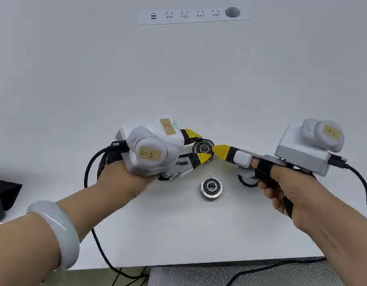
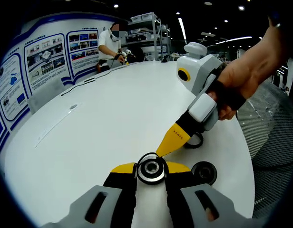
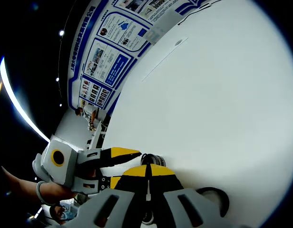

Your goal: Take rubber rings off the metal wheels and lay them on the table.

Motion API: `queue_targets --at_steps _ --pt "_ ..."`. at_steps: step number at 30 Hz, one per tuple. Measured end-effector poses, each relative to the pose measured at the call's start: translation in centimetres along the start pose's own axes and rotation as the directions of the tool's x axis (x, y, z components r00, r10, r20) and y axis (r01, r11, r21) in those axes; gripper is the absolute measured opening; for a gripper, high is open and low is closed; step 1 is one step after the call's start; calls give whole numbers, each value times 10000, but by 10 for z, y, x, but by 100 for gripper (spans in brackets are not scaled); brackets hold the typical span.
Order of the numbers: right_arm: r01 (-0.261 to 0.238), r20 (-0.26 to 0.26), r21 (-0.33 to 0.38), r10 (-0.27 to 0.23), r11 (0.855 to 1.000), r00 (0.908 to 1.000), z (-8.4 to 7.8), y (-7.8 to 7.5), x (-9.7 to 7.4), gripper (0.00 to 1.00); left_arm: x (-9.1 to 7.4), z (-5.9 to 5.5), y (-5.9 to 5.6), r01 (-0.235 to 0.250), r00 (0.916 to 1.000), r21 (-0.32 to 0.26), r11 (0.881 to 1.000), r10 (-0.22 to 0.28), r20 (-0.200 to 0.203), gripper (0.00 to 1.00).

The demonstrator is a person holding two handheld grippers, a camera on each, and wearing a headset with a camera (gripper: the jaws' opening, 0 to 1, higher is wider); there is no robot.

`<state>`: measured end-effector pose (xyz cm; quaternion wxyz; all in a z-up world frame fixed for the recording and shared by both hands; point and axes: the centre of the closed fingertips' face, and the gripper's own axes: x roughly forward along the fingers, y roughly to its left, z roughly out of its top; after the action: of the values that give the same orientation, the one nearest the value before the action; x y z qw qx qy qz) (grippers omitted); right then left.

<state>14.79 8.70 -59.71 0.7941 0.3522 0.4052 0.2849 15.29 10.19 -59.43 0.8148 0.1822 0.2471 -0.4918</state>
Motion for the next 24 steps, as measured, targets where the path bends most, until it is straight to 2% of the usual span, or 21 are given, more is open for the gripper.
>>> queue_targets --at_steps 17,24 --pt "-156 41 22 156 9999 9999 -1 10 -3 2 -4 -7 1 -204 9998 -354 9992 203 -53 45" --pt "-250 83 29 250 9997 9997 -1 14 -5 2 -6 -11 1 -233 9997 -518 9984 230 -72 50"
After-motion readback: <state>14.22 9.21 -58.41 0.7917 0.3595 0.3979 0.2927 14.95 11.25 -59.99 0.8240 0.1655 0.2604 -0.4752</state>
